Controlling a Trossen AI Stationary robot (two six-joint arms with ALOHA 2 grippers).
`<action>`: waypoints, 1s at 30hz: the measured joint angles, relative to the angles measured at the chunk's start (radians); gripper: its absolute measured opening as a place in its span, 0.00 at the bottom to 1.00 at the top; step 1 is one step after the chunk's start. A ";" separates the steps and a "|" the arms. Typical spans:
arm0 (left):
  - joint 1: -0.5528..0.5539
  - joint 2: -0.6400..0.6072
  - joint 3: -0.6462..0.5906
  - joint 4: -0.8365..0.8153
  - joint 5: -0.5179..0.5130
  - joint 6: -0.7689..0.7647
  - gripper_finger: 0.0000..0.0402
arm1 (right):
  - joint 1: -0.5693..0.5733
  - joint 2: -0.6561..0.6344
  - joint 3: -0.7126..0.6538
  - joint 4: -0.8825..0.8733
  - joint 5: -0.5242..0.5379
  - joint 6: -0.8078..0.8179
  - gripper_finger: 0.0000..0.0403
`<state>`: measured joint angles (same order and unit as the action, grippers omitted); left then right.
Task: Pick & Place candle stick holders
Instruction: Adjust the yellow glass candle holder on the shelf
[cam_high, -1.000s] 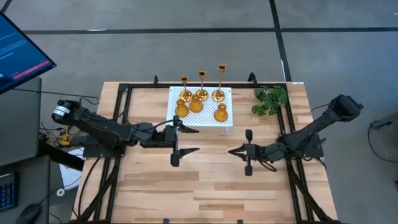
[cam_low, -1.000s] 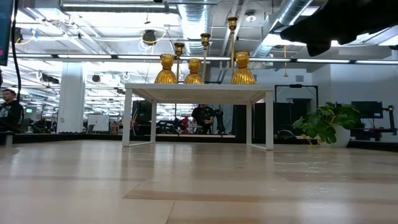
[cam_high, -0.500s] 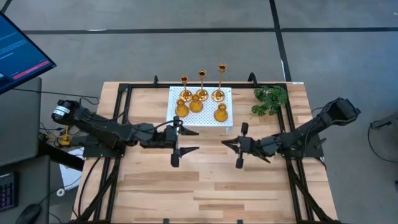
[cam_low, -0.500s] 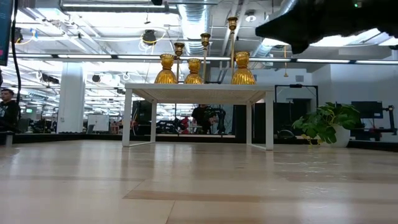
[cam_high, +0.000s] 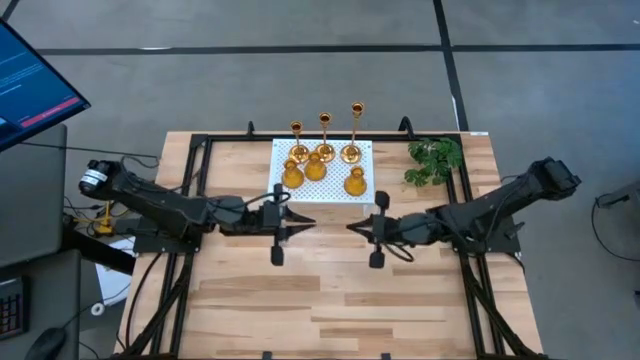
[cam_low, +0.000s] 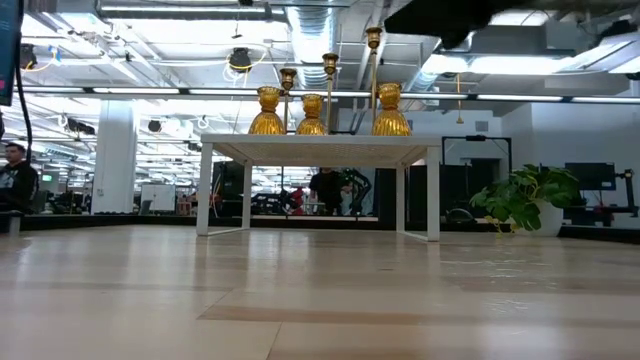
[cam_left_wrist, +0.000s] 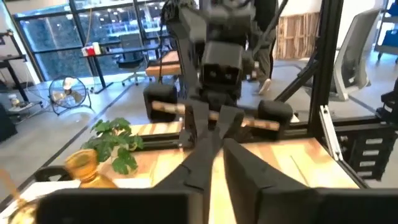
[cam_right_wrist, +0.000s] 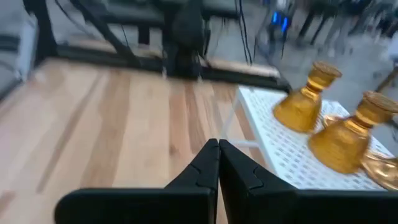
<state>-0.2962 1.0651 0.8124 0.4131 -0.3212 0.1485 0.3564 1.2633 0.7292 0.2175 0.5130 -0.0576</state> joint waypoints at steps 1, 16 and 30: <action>-0.001 -0.023 0.000 -0.030 0.000 0.001 0.08 | -0.015 0.000 0.050 -0.092 -0.008 0.005 0.00; -0.040 -0.354 -0.174 -0.190 0.000 -0.026 0.01 | -0.349 0.053 0.445 -0.506 -0.385 -0.005 0.00; -0.040 -0.523 -0.270 -0.332 -0.032 -0.023 0.01 | -0.476 0.419 0.840 -0.712 -0.429 -0.084 0.00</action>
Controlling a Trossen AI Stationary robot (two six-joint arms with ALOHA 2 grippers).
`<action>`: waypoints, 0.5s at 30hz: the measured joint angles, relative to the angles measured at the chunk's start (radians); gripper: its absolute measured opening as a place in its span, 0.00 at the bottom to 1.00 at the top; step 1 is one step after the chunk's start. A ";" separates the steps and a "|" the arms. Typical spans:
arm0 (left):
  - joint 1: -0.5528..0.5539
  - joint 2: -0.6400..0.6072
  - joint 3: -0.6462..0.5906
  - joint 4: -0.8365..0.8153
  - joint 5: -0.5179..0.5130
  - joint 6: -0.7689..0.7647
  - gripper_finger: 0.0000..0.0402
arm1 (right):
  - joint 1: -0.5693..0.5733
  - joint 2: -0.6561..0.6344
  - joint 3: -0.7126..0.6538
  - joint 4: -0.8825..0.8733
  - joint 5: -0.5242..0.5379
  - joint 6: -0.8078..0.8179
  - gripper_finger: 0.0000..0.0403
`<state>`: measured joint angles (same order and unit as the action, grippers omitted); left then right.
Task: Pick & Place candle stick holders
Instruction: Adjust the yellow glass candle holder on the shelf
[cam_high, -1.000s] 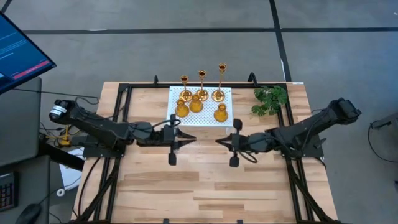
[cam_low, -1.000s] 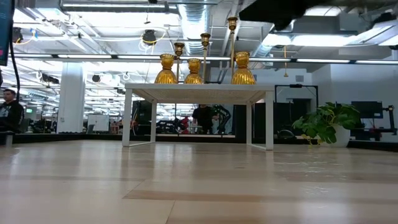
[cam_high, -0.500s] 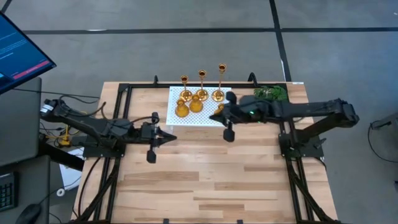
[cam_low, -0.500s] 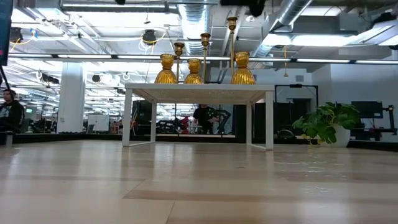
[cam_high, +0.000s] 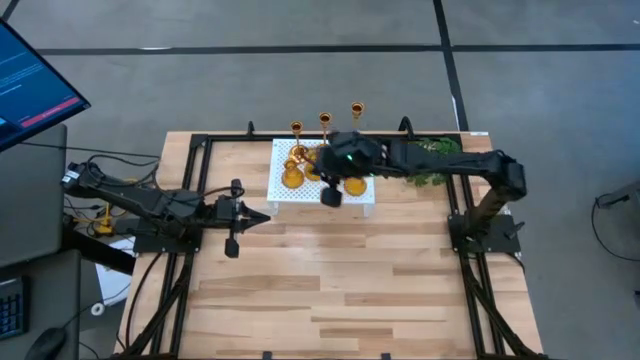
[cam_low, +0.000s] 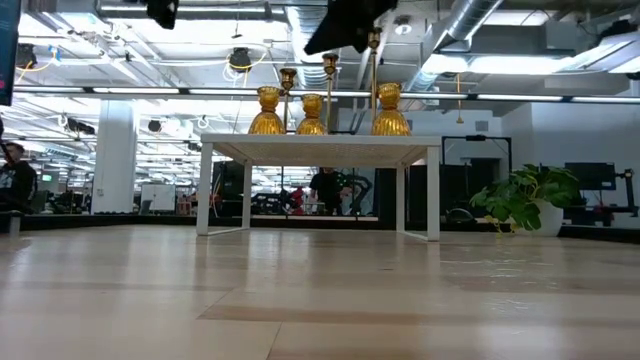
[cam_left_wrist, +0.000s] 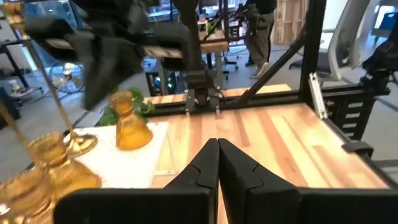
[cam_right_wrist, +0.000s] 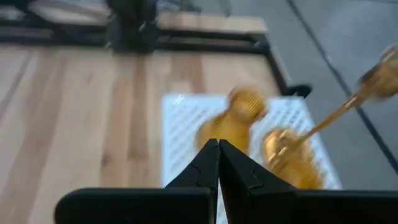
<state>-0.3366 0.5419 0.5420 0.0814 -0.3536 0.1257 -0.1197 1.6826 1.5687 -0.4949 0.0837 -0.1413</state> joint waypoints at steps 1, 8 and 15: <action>0.000 -0.010 -0.010 -0.003 -0.003 0.000 0.01 | -0.009 0.020 0.032 -0.004 0.003 0.000 0.00; 0.000 -0.039 -0.061 0.001 -0.002 -0.042 0.01 | -0.055 0.121 0.146 -0.133 0.083 0.006 0.00; 0.000 -0.038 -0.070 0.001 -0.002 -0.056 0.02 | -0.057 0.155 0.185 -0.165 0.155 0.000 0.00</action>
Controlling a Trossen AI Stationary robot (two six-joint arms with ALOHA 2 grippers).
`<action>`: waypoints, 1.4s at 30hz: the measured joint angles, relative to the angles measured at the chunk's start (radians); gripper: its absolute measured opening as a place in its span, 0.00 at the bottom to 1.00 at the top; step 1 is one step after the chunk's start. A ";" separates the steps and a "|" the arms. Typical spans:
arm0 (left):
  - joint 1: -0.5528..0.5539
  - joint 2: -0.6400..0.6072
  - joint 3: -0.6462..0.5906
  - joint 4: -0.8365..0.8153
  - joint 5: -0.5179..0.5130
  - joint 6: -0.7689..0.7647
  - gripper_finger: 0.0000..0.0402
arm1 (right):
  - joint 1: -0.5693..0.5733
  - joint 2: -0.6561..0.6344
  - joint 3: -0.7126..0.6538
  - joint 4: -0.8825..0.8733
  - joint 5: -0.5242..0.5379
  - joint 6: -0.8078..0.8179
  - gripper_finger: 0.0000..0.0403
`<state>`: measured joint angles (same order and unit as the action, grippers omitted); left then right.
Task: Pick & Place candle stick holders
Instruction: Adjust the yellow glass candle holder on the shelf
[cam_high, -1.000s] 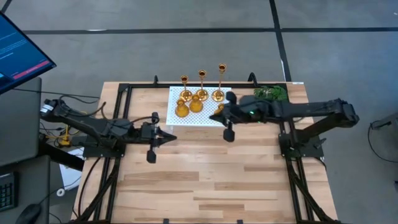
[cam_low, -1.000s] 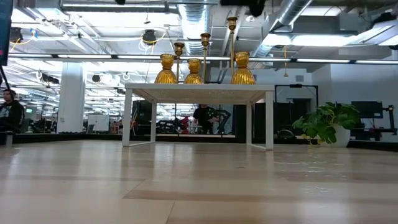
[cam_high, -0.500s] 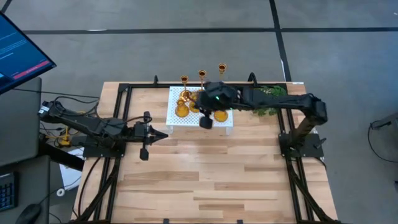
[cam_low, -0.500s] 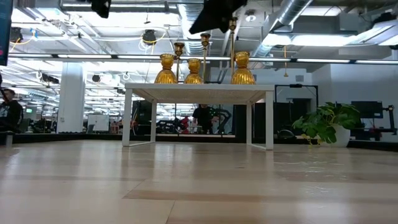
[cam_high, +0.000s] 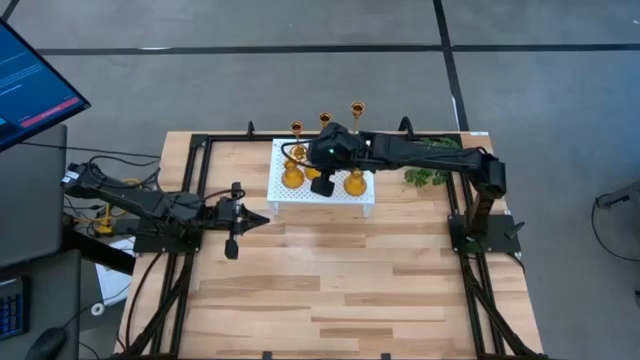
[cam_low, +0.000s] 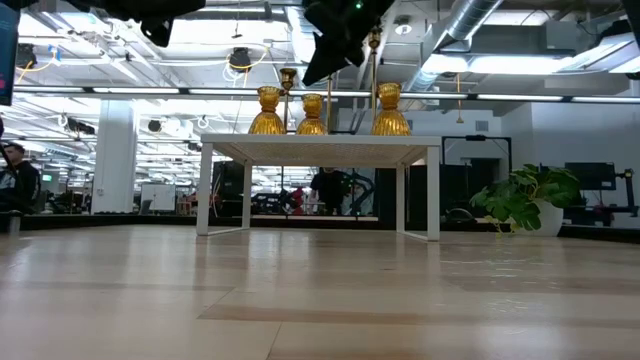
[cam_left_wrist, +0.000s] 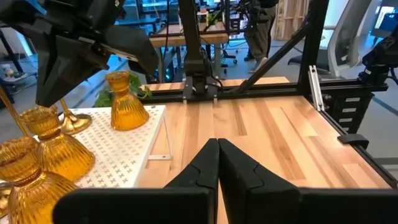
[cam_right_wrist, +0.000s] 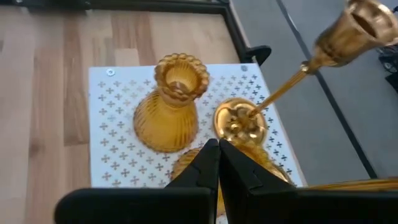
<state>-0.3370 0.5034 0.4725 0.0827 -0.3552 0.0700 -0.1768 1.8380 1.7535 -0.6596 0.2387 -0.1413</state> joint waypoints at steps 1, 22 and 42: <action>0.000 0.000 0.000 0.000 0.000 0.000 0.02 | 0.000 0.000 0.000 0.001 0.003 0.000 0.00; 0.000 0.000 0.000 0.000 0.000 0.003 0.01 | 0.002 -0.001 0.002 -0.040 0.027 0.033 0.00; 0.000 0.001 0.001 0.000 0.001 0.003 0.02 | -0.002 0.041 0.007 -0.044 0.073 0.011 0.00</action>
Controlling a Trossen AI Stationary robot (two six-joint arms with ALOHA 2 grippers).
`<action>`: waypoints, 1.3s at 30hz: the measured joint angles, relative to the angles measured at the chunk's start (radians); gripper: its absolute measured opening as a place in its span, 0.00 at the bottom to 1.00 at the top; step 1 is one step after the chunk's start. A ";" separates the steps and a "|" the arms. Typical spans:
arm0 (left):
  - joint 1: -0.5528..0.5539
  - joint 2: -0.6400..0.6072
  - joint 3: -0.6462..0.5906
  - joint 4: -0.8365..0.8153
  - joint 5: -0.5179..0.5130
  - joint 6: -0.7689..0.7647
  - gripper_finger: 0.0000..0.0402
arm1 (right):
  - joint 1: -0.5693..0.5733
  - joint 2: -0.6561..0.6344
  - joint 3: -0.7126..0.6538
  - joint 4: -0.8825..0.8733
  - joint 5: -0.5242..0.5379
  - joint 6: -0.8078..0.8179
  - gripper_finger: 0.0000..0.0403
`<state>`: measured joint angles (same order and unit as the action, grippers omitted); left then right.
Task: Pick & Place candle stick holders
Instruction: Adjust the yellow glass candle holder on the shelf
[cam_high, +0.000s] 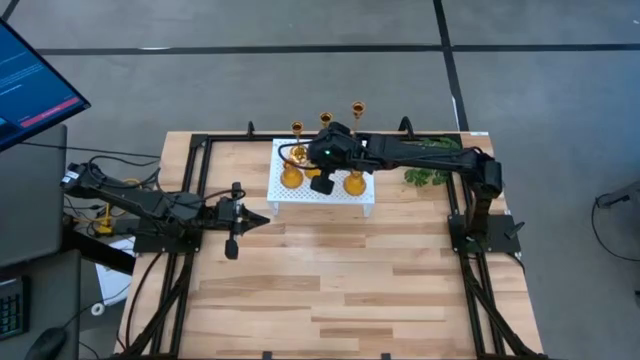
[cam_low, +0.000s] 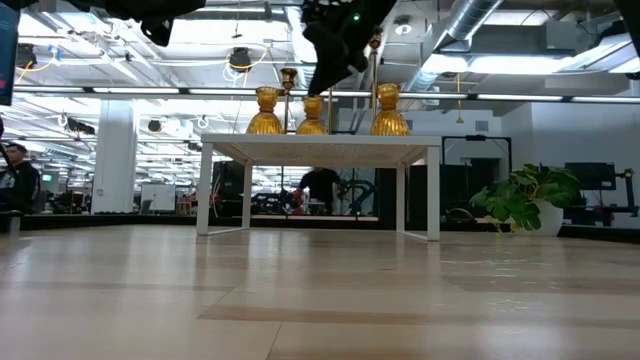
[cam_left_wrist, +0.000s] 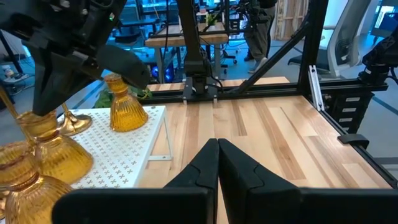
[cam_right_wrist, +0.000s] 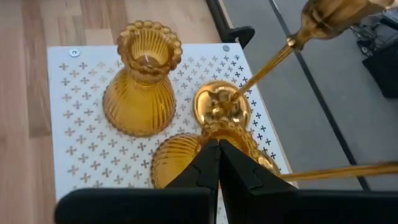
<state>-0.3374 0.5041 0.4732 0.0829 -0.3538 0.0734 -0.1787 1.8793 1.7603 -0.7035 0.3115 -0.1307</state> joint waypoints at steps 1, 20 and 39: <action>0.000 0.001 0.000 0.000 0.000 0.000 0.02 | 0.001 0.000 0.000 -0.001 0.000 -0.001 0.00; 0.000 0.001 0.000 0.000 0.005 0.000 0.02 | 0.047 -0.021 0.028 -0.157 0.003 0.053 0.00; 0.000 0.001 0.000 0.000 0.004 0.000 0.01 | 0.083 -0.053 0.018 -0.153 0.045 0.027 0.00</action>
<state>-0.3374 0.5049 0.4736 0.0826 -0.3500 0.0731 -0.0960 1.8266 1.7786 -0.8566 0.3565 -0.1040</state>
